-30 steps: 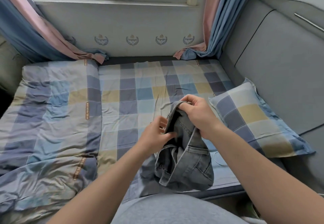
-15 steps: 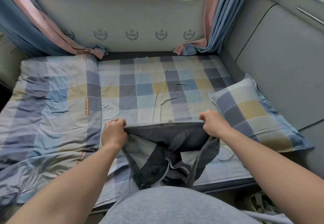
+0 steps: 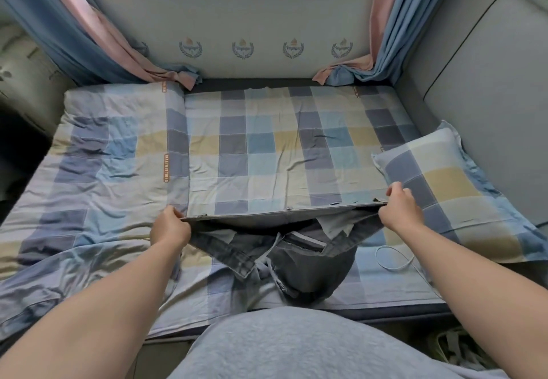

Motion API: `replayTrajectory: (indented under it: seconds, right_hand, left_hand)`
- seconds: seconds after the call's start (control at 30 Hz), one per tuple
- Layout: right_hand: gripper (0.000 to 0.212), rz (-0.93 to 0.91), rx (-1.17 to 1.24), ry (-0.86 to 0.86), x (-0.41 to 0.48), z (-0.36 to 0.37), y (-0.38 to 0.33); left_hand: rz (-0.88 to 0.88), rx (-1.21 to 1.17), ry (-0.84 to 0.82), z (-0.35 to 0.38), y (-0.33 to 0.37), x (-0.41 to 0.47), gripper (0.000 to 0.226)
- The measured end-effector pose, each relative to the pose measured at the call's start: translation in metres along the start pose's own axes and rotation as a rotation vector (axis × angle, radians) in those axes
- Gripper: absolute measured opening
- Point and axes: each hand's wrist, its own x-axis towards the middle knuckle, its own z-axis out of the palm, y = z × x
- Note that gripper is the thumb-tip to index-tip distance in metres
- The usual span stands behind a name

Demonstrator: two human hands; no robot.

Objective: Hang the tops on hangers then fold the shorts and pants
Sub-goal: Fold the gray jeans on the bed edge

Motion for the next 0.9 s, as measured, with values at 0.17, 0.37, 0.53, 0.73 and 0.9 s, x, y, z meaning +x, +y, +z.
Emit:
replayTrajectory:
  seconds: [0.17, 0.37, 0.53, 0.73, 0.9]
  right_hand:
    - [0.040, 0.353, 0.737, -0.217, -0.004, 0.000, -0.008]
    - [0.024, 0.465, 1.225, -0.355, -0.003, -0.009, -0.022]
    - [0.025, 0.356, 1.431, -0.428, 0.003, -0.023, -0.027]
    - [0.031, -0.091, 0.974, -0.212, 0.002, -0.034, -0.022]
    - [0.014, -0.306, 0.421, 0.120, 0.016, -0.063, -0.032]
  left_hand:
    - [-0.499, -0.887, -0.286, 0.002, 0.005, 0.007, 0.021]
    - [-0.637, -1.224, -0.353, -0.007, 0.026, 0.019, 0.027]
    - [-0.514, -1.317, -0.357, -0.019, 0.051, 0.012, 0.015]
    - [-0.199, -1.200, -0.304, -0.013, 0.059, -0.002, 0.033]
    - [0.125, -0.506, 0.137, -0.025, 0.072, 0.004, 0.011]
